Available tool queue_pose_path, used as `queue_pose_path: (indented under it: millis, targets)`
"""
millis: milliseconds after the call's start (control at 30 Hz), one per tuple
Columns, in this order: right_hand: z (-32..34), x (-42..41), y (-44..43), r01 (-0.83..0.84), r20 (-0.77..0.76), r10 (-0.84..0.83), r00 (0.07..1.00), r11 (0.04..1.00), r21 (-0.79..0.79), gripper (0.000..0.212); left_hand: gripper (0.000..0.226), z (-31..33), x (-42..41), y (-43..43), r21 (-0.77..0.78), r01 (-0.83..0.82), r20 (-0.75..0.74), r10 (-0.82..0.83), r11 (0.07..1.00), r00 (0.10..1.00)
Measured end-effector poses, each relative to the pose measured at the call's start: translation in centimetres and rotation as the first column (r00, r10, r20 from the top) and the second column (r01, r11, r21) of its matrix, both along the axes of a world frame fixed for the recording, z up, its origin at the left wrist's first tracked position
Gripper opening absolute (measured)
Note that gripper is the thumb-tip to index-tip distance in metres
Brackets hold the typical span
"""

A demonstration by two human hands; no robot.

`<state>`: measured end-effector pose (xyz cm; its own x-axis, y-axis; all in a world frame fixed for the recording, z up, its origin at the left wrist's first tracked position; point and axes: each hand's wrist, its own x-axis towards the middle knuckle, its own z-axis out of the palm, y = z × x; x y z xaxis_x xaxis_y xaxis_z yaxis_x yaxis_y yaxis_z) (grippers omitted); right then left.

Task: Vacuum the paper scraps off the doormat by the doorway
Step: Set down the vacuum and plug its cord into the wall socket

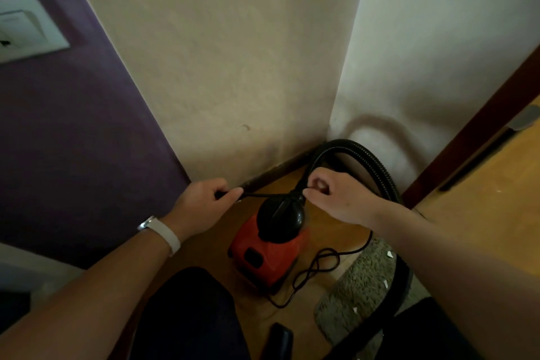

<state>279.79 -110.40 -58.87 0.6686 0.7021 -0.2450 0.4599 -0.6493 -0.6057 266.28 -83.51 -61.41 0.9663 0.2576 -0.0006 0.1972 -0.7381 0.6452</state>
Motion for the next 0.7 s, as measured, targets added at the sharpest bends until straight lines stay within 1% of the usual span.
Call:
queue_pose_path:
  millis: [133,167,200,267,300,333,400,500,567,600,633,667,700]
  targets:
    - [1.2,-2.3,4.6,-0.116,0.012,0.115,0.993,0.992,0.049,0.028,0.04,1.9,0.9,-2.8,0.004,0.043,0.062,-0.043,0.999,0.997]
    - [1.4,-2.6,5.6,-0.133,0.024,0.132,0.991,0.989,0.07,0.028,0.038,2.3,1.0,-3.4,-0.041,0.053,0.076,-0.05,0.998,0.996]
    - [1.6,-2.9,6.5,-0.149,0.034,0.147,0.989,0.985,0.087,0.027,0.036,2.6,1.1,-3.9,-0.124,0.048,0.088,-0.038,0.991,0.995]
    - [1.9,-3.3,7.9,-0.186,0.049,0.182,0.982,0.975,0.118,0.029,0.033,3.0,0.9,-4.1,-0.298,-0.049,0.099,0.082,0.953,0.992]
    - [2.1,-3.4,8.4,-0.206,0.054,0.201,0.978,0.97,0.13,0.032,0.031,3.0,0.7,-3.8,-0.346,-0.128,0.094,0.17,0.929,0.981]
    - [2.3,-3.6,8.7,-0.223,0.061,0.216,0.974,0.965,0.137,0.035,0.03,2.9,0.4,-3.4,-0.372,-0.198,0.084,0.245,0.907,0.966]
    - [2.4,-3.7,9.1,-0.231,0.074,0.222,0.972,0.961,0.151,0.038,0.03,2.4,-0.6,-2.4,-0.403,-0.296,0.046,0.342,0.866,0.938]
    - [2.3,-3.8,9.2,-0.202,0.057,0.195,0.979,0.964,0.175,0.038,0.029,0.7,-2.8,-1.5,-0.441,-0.433,-0.07,0.451,0.786,0.89]
    - [2.4,-3.9,9.2,-0.188,0.03,0.186,0.982,0.961,0.201,0.036,0.027,-1.1,-4.3,-1.3,-0.443,-0.535,-0.168,0.52,0.719,0.837]
    - [2.5,-4.0,9.2,-0.18,0.016,0.18,0.983,0.961,0.211,0.036,0.03,-2.0,-4.9,-1.1,-0.427,-0.595,-0.23,0.555,0.681,0.8]
    - [2.5,-4.0,9.3,-0.17,0.006,0.173,0.985,0.961,0.22,0.035,0.037,-2.9,-5.3,-1.0,-0.403,-0.663,-0.314,0.585,0.631,0.748]
    - [2.6,-4.1,9.4,-0.164,0.001,0.168,0.986,0.96,0.227,0.035,0.046,-3.6,-5.6,-0.9,-0.4,-0.728,-0.418,0.596,0.557,0.686]
    - [2.6,-4.2,9.5,-0.162,0.004,0.166,0.986,0.959,0.232,0.035,0.055,-4.0,-5.7,-0.9,-0.434,-0.773,-0.528,0.564,0.463,0.635]
